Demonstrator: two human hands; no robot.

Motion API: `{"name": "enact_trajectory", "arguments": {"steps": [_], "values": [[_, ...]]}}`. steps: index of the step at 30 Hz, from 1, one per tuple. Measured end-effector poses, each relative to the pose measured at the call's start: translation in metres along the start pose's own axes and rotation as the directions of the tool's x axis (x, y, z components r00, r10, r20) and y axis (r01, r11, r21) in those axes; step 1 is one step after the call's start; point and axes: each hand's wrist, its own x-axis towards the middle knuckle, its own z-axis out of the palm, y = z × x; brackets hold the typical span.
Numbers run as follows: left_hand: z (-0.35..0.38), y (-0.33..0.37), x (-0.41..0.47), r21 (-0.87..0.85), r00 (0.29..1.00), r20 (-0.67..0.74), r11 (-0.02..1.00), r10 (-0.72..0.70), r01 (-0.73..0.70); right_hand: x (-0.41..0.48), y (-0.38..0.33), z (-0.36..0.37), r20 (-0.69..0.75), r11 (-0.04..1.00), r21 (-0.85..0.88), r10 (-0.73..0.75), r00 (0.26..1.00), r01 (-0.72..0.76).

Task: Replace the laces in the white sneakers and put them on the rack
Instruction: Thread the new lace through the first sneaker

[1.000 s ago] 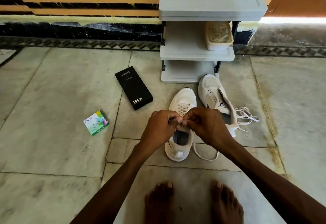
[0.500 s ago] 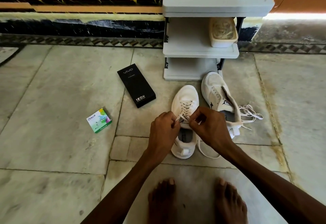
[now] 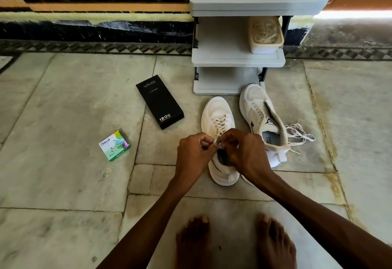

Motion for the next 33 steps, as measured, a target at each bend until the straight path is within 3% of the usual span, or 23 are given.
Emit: {"name": "enact_trajectory", "arguments": {"steps": [3,6,14,25,33], "values": [[-0.003,-0.001,0.003,-0.007,0.999,0.014,1.000,-0.030,0.030,0.003,-0.004,0.004,-0.031,0.996,-0.065,0.064,0.997,-0.066],[-0.004,-0.003,0.005,-0.052,0.998,0.043,0.997,-0.055,0.057,0.007,-0.005,0.010,-0.038,0.995,-0.097,0.029,0.999,-0.033],[-0.006,-0.009,0.008,-0.105,0.996,0.087,0.994,-0.029,0.038,0.003,0.001,0.019,-0.086,0.999,-0.015,-0.040,0.995,0.039],[-0.007,-0.005,0.015,-0.083,0.987,0.162,0.996,-0.019,0.033,0.004,-0.007,0.024,-0.094,0.997,-0.071,0.035,0.995,-0.041],[-0.011,-0.007,0.024,-0.236,0.941,0.298,0.943,-0.161,0.236,0.007,-0.015,0.026,-0.098,0.986,-0.168,-0.008,0.995,-0.009]]}}
